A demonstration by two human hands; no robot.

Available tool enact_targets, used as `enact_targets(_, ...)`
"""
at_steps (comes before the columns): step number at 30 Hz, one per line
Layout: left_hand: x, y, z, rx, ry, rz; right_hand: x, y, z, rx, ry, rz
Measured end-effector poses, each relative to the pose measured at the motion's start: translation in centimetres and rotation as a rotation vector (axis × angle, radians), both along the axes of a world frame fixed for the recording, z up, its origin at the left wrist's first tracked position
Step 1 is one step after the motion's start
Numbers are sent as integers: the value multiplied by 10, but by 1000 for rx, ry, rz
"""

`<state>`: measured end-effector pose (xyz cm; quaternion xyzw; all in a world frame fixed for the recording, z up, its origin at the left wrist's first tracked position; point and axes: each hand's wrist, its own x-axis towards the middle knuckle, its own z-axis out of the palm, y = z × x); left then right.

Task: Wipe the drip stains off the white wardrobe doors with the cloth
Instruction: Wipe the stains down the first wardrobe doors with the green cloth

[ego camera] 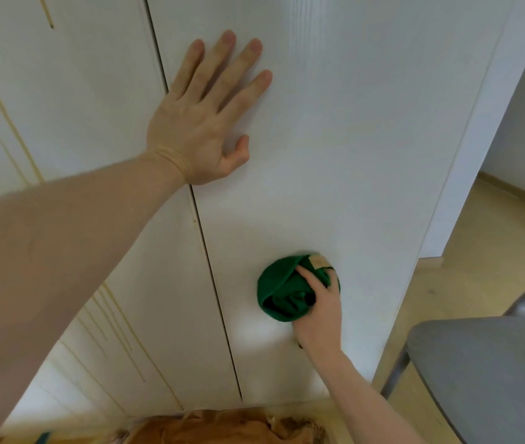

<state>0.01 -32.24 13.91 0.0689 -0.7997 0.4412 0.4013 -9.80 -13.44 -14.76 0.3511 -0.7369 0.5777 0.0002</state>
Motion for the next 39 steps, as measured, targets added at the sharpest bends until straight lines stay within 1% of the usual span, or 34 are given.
enact_targets(2, 0, 1, 0, -2, 1, -2, -20, 16, 13, -83, -60, -94)
enact_targets(7, 0, 2, 0, 0, -4, 0, -67, 51, 20, -122, -147, -393)
enact_targets(9, 1, 1, 0, 4, -5, 4, -79, 57, 16, -134, -172, -458)
enact_targets(15, 1, 3, 0, 14, -16, 15, -75, 45, 9, -167, -278, -483)
enact_targets(20, 2, 5, 0, 20, -21, 32, -54, 17, 4, -342, -405, -482)
enact_targets(22, 2, 5, 0, 19, -25, 38, -37, 0, 0, -313, -427, -494)
enact_targets(25, 2, 5, 1, 23, -29, 51, -16, -30, -22, -204, -471, -455)
enact_targets(26, 2, 5, 1, 23, -30, 50, -9, -38, -29, -136, -483, -449)
enact_targets(27, 2, 5, 1, 22, -29, 47, 5, -39, -27, -103, -512, -424)
enact_targets(28, 2, 5, 1, 20, -28, 45, 24, -40, -22, -96, -516, -369)
enact_targets(31, 2, 5, 0, 11, -21, 49, 73, -54, -17, -163, -749, -196)
enact_targets(33, 2, 6, 0, 13, -16, 56, 93, -78, -30, -180, -791, -202)
enact_targets(34, 2, 6, 0, 13, -15, 59, 104, -87, -31, -144, -790, -168)
enact_targets(36, 2, 6, 0, 11, -16, 62, 122, -89, -21, -132, -810, -70)
enact_targets(39, 1, 6, 0, 11, -18, 62, 129, -81, -10, -189, -911, -11)
